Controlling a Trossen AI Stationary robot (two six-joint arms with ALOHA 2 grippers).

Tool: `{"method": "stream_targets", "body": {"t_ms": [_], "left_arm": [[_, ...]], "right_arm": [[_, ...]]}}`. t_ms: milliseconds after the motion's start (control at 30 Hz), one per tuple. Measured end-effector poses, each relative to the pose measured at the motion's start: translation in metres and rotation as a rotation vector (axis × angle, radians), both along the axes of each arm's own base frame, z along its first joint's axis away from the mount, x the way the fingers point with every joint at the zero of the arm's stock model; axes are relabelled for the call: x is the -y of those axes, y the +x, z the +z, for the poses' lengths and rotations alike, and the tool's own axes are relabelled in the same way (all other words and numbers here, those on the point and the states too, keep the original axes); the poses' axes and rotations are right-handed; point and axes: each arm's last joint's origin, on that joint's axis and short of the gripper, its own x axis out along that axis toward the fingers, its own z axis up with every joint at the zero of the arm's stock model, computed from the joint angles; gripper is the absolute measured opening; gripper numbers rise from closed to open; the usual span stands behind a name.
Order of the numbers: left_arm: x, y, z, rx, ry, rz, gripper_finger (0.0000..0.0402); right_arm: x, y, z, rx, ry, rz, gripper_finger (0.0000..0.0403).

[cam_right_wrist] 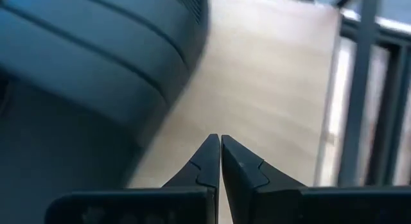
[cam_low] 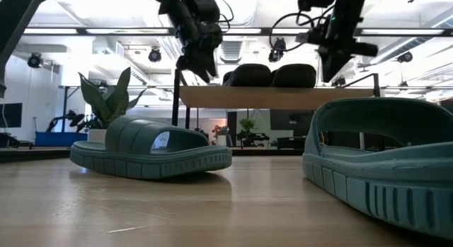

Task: Pick and place slides into the shelf
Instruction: Adjust the black slides on the shelf

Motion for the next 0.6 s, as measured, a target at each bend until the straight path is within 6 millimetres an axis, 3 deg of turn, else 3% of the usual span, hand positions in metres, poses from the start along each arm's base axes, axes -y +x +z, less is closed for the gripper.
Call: {"method": "stream_targets", "body": {"t_ms": [133,367,600], "left_arm": [[-0.012,0.0,-0.01,-0.014,-0.028,0.019,0.0176],[-0.015,0.009,-0.019,0.011,-0.039,-0.001,0.0176],[-0.016,0.012,-0.028,0.015,-0.072,-0.019,0.0176]], "right_arm": [[0.013,0.009,-0.007,0.002,-0.004,0.03,0.0008],[0.022,0.019,-0.019,-0.04,-0.008,0.059,0.0008],[0.026,0.026,-0.016,0.029,-0.049,0.062,0.0008]]}}
